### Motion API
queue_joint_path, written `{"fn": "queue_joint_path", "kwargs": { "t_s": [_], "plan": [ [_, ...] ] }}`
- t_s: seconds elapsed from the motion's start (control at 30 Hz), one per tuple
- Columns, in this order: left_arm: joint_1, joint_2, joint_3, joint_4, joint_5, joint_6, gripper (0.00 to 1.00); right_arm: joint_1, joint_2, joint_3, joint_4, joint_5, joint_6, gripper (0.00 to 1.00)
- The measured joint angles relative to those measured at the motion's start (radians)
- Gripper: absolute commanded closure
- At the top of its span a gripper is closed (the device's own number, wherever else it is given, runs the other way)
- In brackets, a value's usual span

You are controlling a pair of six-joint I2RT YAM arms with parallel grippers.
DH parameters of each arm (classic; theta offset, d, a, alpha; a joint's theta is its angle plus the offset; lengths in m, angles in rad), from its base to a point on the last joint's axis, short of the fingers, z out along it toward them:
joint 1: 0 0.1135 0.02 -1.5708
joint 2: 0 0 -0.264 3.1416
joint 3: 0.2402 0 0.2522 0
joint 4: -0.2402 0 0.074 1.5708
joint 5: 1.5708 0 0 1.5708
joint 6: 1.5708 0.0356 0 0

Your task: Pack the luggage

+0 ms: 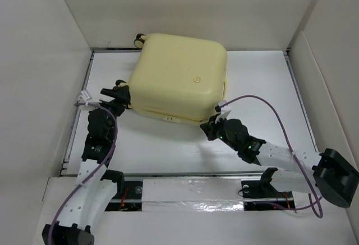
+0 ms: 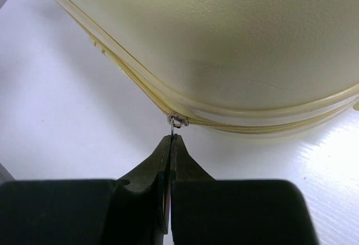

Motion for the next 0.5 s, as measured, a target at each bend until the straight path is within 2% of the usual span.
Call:
{"fn": "queue_joint_path", "kwargs": {
  "t_s": [0.1,0.17,0.3,0.5],
  "plan": [
    [0.142,0.034,0.0,0.006,0.026,-0.062,0.07,-0.011,-0.01,-0.007,-0.004,-0.019,-0.004,1.0],
    [0.233,0.077,0.0,0.032,0.089,-0.106,0.03,-0.019,-0.019,-0.013,-0.004,-0.032,-0.008,1.0],
    [0.4,0.228,0.009,0.102,0.245,-0.195,0.02,-0.026,-0.035,-0.024,-0.003,-0.057,-0.013,1.0],
    [0.434,0.435,0.087,0.116,0.405,-0.233,0.01,-0.03,-0.043,-0.032,-0.001,-0.086,-0.014,1.0]
  ]
}}
